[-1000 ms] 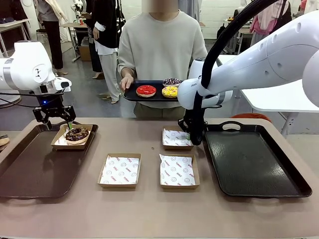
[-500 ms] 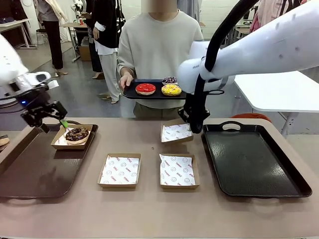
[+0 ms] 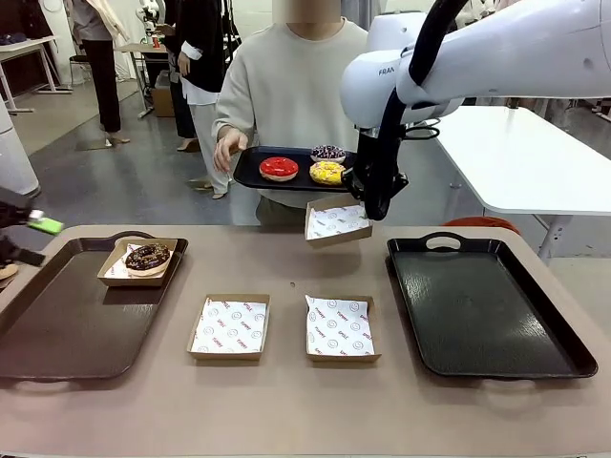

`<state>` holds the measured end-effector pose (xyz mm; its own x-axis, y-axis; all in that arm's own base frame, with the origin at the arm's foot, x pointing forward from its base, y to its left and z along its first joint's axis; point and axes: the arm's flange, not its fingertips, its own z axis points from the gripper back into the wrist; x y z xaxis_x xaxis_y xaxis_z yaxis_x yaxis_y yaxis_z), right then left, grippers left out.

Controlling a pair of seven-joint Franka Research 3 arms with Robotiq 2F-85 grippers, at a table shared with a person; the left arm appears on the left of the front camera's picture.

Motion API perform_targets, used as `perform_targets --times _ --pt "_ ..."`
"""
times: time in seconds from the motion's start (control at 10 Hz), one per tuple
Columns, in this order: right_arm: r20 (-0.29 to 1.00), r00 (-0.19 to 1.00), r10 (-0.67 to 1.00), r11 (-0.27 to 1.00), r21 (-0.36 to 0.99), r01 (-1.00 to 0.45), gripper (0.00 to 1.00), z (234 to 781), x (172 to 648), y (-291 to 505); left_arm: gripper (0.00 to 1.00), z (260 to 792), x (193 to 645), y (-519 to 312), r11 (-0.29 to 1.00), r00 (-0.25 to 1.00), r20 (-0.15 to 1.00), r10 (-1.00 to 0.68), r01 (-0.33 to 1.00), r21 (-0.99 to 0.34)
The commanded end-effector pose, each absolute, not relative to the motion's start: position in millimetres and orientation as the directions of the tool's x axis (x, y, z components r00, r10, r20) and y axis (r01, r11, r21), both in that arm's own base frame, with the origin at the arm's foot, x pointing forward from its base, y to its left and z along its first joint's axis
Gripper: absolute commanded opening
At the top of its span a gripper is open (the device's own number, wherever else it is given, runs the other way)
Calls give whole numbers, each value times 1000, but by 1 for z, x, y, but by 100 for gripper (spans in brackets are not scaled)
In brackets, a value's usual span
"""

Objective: Individually package the donuts and arrange them on the tray.
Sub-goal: Place the picked Paper togo box on the Handle tray while simultaneously picking up another Paper togo box from the table with the other hand.

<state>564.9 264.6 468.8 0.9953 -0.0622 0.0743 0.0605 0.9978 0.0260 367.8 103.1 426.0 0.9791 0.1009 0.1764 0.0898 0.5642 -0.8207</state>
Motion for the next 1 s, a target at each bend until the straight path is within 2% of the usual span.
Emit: perform_targets --times 0.0,0.4,0.6,0.8,0.9 --pt "79 992 -97 995 -13 99 0 474 575 273 88 416 354 137 453 983 129 126 59 -890" --pt "64 990 -124 992 -14 125 0 480 590 282 88 384 346 187 275 962 22 272 -56 -960" --pt "59 990 -132 991 -17 133 0 481 597 285 88 372 344 198 241 954 -16 300 -92 -966" --pt "63 993 -104 994 -33 107 0 476 608 282 88 369 344 196 247 949 -3 316 -85 -965" --pt "48 993 -106 994 21 105 0 477 593 279 88 366 341 196 255 951 -42 307 -125 -959"
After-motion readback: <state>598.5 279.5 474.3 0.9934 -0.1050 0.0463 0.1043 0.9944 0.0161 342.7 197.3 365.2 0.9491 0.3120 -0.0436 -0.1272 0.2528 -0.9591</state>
